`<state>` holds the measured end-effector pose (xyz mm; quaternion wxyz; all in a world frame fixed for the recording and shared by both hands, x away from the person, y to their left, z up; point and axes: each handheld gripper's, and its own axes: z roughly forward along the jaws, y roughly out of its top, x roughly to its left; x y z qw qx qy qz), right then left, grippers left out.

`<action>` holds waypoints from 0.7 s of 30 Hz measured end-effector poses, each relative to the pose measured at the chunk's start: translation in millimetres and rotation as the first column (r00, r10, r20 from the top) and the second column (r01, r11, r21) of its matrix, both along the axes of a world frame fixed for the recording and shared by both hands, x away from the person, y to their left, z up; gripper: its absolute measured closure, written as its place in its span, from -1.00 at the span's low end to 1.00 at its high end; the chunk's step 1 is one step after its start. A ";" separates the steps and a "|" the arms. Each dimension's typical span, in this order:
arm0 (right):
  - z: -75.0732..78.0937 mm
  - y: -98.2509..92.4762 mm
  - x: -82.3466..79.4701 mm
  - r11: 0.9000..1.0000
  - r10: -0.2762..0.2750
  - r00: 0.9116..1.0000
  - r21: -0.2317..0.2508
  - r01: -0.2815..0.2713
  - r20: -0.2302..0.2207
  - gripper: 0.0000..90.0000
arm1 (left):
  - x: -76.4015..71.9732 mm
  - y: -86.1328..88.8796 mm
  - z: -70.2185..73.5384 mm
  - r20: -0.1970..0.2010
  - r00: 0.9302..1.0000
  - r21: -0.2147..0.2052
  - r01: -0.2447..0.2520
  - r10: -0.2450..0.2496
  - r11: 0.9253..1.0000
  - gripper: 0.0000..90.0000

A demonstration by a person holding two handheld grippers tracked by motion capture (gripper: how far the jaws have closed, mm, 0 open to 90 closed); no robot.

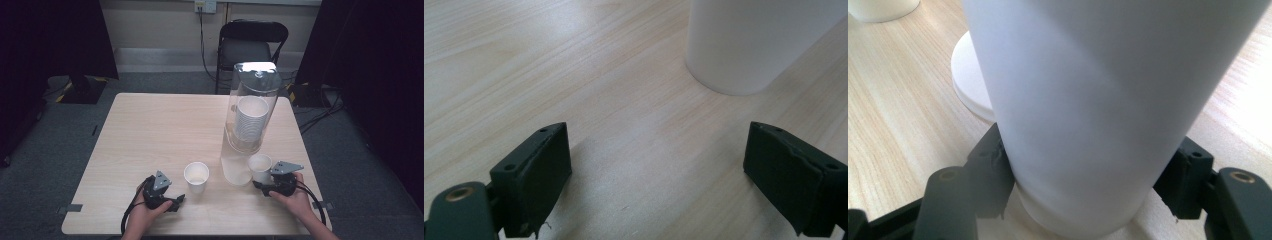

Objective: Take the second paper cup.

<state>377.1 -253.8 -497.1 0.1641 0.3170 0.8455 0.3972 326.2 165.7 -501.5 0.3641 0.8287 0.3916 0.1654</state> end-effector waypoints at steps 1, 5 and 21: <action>-0.5 -0.1 0.7 1.000 -0.003 1.000 -0.004 0.003 -0.005 -0.26 | 0.0 0.0 -0.1 0.001 1.000 -0.001 0.000 0.000 1.000 -0.75; -1.2 -1.8 3.2 1.000 -0.019 1.000 -0.010 0.019 0.000 -0.26 | 0.0 0.0 0.0 0.000 1.000 0.000 0.000 0.000 1.000 -0.75; -1.7 -8.9 33.3 0.993 -0.119 0.993 -0.025 0.119 -0.007 -0.27 | 0.5 0.3 0.2 0.004 1.000 0.007 0.004 -0.004 1.000 -0.76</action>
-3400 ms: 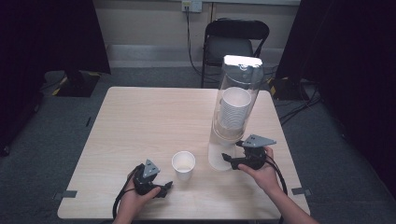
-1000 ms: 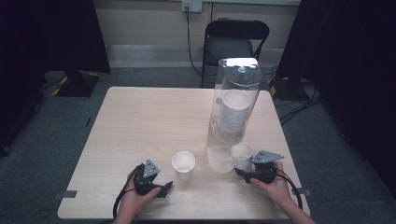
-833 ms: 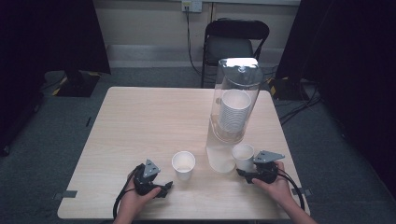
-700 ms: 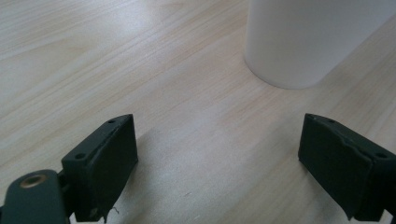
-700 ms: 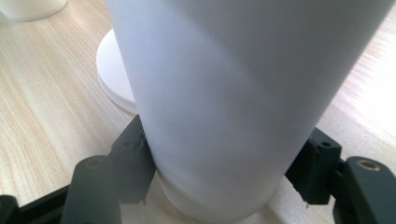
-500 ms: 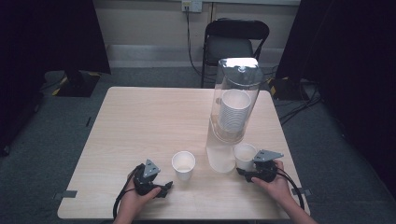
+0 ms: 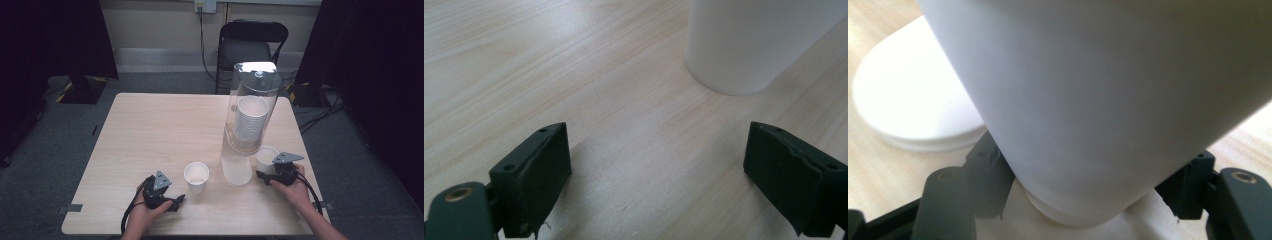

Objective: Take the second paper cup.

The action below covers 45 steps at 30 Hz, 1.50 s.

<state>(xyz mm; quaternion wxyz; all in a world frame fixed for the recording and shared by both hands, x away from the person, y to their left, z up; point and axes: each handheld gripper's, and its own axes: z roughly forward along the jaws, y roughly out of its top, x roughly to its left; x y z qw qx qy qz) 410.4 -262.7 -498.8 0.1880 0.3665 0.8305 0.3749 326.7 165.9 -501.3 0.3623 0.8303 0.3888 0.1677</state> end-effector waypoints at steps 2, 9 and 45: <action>0.0 0.9 3.8 1.000 -0.009 1.000 0.000 0.009 0.001 -0.27 | 0.0 -0.1 0.0 -0.002 1.000 -0.002 -0.001 0.001 1.000 -0.76; 0.0 -6.0 12.0 0.999 -0.053 0.999 0.001 0.053 -0.003 -0.30 | 0.3 -0.7 0.0 -0.002 1.000 -0.002 -0.001 0.001 1.000 -0.77; 17.1 -29.4 -22.0 0.997 -0.063 0.998 0.036 0.062 0.016 -0.58 | 0.5 -1.2 -0.1 -0.008 1.000 -0.002 -0.003 0.003 1.000 -0.78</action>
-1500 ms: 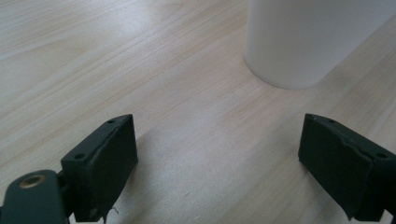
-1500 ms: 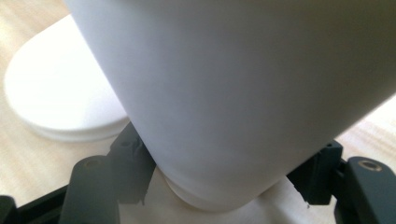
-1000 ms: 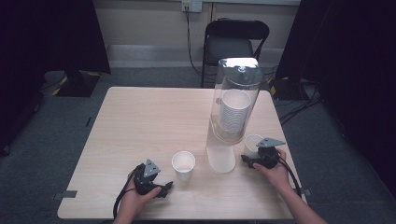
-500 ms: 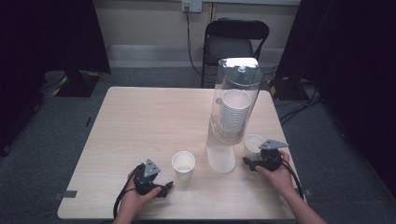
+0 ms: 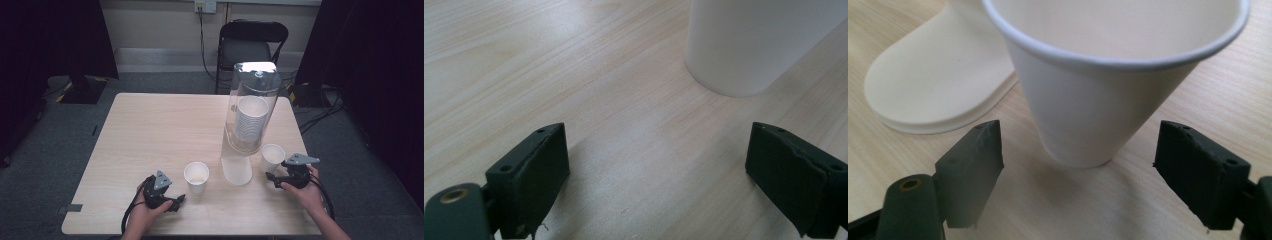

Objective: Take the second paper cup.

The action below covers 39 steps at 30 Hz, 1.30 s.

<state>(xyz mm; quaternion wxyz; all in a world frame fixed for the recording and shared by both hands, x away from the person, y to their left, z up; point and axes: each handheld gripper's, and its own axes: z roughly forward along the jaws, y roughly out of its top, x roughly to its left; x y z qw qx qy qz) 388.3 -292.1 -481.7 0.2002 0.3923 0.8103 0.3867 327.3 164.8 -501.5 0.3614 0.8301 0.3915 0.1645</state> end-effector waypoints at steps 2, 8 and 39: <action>-1.2 -2.5 -4.1 1.000 0.002 1.000 0.002 -0.002 -0.011 -0.58 | 0.0 -0.1 -0.1 0.000 1.000 -0.001 -0.001 0.001 1.000 -0.78; 0.2 -10.0 -16.1 1.000 0.011 1.000 0.014 -0.010 -0.018 -0.59 | 0.0 -0.1 0.0 0.000 1.000 -0.001 0.000 0.000 1.000 -0.78; -17.6 -45.7 -63.8 0.992 0.119 0.991 -0.036 -0.122 -0.068 -0.69 | -0.1 -0.1 -0.1 0.000 1.000 -0.001 -0.001 0.001 1.000 -0.78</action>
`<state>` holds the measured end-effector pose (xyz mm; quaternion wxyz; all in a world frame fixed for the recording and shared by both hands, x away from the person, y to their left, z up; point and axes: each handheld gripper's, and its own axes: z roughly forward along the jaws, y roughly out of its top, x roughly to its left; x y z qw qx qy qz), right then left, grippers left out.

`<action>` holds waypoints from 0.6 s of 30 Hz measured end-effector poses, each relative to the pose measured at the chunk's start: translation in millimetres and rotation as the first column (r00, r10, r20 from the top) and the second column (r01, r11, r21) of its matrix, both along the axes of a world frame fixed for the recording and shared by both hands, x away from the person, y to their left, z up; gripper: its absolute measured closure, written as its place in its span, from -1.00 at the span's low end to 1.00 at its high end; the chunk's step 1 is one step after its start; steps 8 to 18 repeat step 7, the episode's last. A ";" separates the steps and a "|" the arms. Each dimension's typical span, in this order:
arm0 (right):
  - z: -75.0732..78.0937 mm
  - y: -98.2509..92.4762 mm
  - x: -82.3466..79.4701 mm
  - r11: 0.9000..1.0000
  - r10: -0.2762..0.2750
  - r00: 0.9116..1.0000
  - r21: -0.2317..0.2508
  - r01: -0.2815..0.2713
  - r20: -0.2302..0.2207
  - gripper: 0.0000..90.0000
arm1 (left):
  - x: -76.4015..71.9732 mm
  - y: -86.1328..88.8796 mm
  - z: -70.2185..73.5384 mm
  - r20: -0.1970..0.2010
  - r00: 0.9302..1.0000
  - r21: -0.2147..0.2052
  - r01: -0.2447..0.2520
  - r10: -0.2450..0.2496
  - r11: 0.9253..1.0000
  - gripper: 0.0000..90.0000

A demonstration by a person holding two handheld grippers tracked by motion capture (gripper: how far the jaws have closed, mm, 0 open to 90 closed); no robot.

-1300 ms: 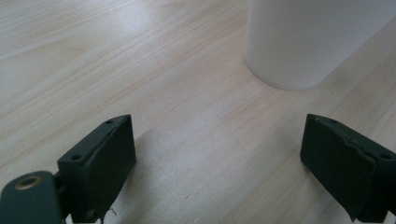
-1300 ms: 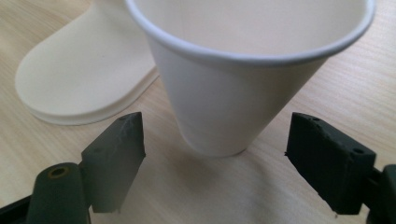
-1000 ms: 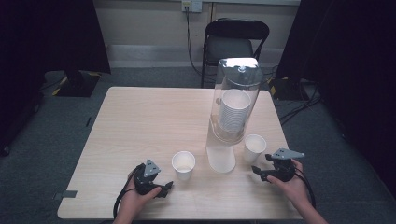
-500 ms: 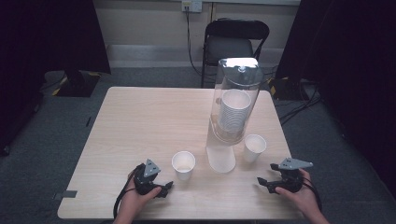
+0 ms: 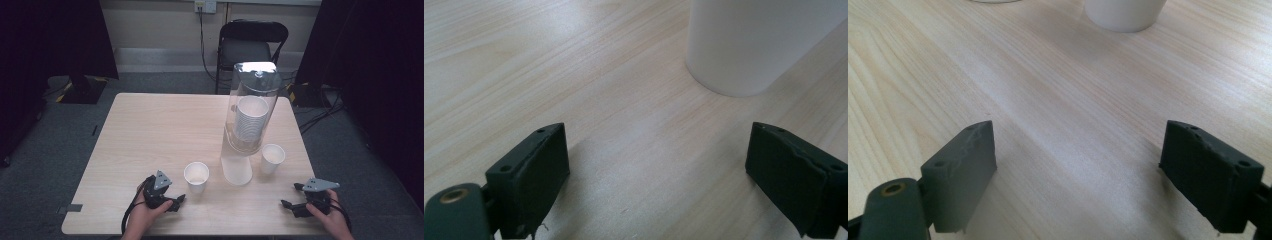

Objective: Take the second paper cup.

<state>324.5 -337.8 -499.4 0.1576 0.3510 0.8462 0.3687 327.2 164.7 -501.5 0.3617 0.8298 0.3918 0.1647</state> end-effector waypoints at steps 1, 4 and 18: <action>0.0 -0.2 -0.1 1.000 0.000 1.000 0.000 0.000 -0.001 -0.69 | 0.0 0.0 0.0 0.000 1.000 0.000 0.000 0.000 1.000 -0.78; 0.0 -0.4 -0.2 1.000 0.001 1.000 0.000 -0.001 -0.001 -0.69 | 0.0 0.0 0.0 0.000 1.000 0.000 0.000 0.000 1.000 -0.78; 0.0 -1.3 -0.3 1.000 0.005 1.000 -0.001 -0.005 0.000 -0.69 | 0.0 0.0 -0.1 0.001 1.000 0.000 0.000 0.000 1.000 -0.78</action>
